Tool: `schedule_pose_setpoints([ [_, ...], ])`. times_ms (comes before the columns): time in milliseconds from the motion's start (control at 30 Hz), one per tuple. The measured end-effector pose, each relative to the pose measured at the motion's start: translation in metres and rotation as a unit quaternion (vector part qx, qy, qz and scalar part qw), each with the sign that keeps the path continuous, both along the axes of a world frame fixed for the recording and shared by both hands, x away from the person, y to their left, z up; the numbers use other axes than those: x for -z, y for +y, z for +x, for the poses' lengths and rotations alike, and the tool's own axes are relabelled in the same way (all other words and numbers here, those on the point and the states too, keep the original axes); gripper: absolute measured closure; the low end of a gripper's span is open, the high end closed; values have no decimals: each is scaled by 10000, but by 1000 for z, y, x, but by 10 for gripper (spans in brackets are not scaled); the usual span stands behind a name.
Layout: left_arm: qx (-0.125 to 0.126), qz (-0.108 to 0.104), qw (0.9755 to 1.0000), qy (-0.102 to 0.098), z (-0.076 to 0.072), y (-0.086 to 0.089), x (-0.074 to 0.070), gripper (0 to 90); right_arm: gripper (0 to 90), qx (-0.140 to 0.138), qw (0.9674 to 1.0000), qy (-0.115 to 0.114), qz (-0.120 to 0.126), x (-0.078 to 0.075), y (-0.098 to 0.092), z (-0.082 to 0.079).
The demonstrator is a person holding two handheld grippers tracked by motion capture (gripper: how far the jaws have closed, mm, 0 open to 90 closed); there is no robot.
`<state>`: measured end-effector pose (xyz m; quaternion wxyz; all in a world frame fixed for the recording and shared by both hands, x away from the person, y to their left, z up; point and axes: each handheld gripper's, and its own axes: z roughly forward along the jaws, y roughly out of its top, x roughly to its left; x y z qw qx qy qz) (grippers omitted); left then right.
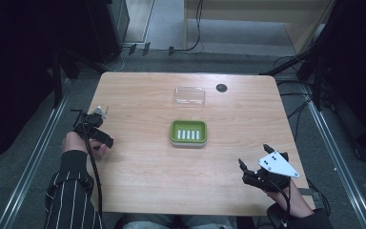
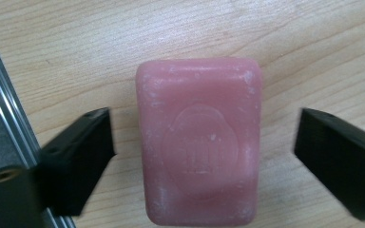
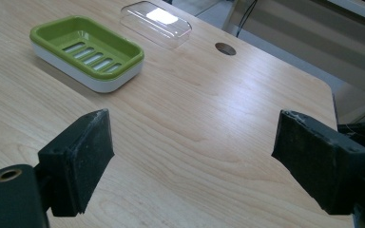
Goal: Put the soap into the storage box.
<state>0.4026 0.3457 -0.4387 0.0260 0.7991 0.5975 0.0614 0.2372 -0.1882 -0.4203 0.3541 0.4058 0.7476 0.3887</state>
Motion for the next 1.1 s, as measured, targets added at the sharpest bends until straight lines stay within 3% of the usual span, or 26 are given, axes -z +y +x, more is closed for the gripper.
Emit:
schedule_pose_setpoints([
  [267, -12, 65, 10000, -46, -1, 0, 1, 247, 135, 6, 10000, -13, 0, 0, 0, 0],
  [433, 63, 148, 9999, 47, -1, -3, 3, 290, 135, 7, 10000, -9, 6, 0, 0, 0],
  [600, -29, 185, 9998, 24, -2, -1, 2, 356, 135, 7, 10000, -16, 1, 0, -1, 0],
  [1100, 3, 146, 9999, 37, -2, 1, 5, 374, 135, 7, 10000, -10, 4, 0, 0, 0],
])
